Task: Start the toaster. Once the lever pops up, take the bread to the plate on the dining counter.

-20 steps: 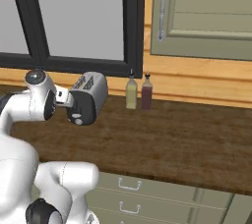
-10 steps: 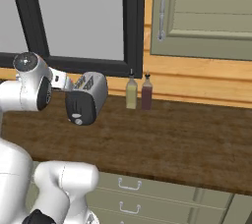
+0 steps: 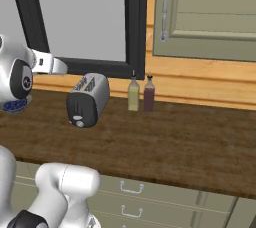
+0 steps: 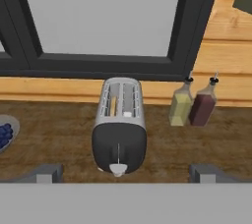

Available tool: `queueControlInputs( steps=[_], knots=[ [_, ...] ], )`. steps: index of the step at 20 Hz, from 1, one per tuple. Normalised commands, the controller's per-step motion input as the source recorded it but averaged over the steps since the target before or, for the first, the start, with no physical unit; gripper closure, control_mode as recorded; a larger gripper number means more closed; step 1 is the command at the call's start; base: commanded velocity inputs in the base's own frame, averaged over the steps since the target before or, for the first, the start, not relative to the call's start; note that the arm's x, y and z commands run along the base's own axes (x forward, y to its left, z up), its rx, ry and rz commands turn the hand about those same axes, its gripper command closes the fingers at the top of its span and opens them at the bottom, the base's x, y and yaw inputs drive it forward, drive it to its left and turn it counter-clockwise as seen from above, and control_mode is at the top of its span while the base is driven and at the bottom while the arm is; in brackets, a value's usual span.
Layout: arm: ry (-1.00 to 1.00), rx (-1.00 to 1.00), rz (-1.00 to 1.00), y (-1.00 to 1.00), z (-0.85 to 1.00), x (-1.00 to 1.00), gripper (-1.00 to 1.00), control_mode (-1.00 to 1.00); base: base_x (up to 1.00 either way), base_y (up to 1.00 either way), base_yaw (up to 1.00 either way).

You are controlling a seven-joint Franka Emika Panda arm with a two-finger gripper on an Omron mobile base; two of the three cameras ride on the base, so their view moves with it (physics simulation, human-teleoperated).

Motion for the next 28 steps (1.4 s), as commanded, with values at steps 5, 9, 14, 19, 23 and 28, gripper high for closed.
queueControlInputs(
  steps=[5,9,14,19,23,28],
  knots=[
    [0.00,-0.01,-0.02,-0.05,0.16,-0.21,-1.00,-1.00,0.00,0.00,0.00],
    [0.00,0.00,0.00,0.00,0.00,0.00,-1.00,-1.00,0.00,0.00,0.00],
    [0.00,0.00,0.00,0.00,0.00,0.00,-1.00,-1.00,0.00,0.00,0.00],
    [0.00,0.00,0.00,0.00,0.00,0.00,-1.00,-1.00,0.00,0.00,0.00],
    [0.00,0.00,0.00,0.00,0.00,0.00,-1.00,-1.00,0.00,0.00,0.00],
    [0.00,0.00,0.00,0.00,0.00,0.00,-1.00,-1.00,0.00,0.00,0.00]
  ],
)
